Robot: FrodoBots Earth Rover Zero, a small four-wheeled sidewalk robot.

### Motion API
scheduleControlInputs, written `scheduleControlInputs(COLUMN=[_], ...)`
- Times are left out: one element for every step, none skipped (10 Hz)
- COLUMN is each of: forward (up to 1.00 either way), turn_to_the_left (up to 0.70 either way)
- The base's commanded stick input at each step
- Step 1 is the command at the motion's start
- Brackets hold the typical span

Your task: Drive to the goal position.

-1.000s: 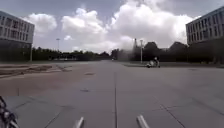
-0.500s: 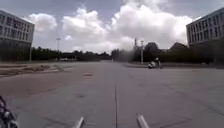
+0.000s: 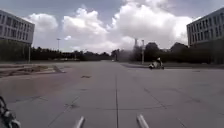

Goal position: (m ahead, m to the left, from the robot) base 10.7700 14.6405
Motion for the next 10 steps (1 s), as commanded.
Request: scheduleControlInputs(forward=[0.70, 0.70, 0.70, 0.70, 0.70, 0.70, 0.70, 0.70, 0.70, 0.70], turn_to_the_left=[0.00, 0.00, 0.00, 0.00, 0.00, 0.00, 0.00, 0.00, 0.00, 0.00])
